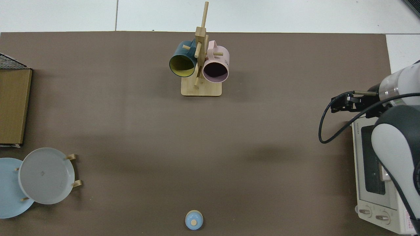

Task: Put markers into pen holder

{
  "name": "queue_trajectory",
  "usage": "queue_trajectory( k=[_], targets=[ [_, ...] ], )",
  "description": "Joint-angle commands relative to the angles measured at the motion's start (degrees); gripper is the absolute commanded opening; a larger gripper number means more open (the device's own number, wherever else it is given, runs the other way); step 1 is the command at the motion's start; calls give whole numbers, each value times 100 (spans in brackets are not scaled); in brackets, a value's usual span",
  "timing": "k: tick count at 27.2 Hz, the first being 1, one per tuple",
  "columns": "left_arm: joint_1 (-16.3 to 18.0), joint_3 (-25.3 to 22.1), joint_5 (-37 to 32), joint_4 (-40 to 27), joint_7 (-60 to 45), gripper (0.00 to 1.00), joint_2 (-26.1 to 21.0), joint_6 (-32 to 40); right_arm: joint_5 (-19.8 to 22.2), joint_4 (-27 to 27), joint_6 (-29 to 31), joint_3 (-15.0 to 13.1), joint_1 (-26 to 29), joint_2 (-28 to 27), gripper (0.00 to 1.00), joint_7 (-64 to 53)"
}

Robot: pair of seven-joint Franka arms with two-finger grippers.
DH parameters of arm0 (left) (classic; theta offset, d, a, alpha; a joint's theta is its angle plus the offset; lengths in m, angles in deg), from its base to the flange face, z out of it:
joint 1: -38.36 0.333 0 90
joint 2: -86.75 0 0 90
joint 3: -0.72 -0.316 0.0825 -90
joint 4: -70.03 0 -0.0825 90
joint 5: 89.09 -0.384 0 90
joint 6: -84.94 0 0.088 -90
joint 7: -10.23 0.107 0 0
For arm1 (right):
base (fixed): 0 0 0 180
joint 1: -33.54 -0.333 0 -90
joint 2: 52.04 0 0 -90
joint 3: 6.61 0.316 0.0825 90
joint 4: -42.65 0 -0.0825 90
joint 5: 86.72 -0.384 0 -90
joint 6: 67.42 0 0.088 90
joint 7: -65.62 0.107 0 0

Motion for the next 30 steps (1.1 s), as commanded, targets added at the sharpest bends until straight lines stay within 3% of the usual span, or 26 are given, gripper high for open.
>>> queue_trajectory(
  k=[1,13,30],
  targets=[
    [650,73,-46,147,907,0,-174,-732,-39,-190,59,82,137,189,100,-123],
    [1310,73,-20,129,1681,0,-289,-1664,-48,-119,59,82,137,374,100,-123],
    [1697,73,164,-143,1752,0,-464,-2060,-57,-128,24,82,137,382,100,-123]
  ],
)
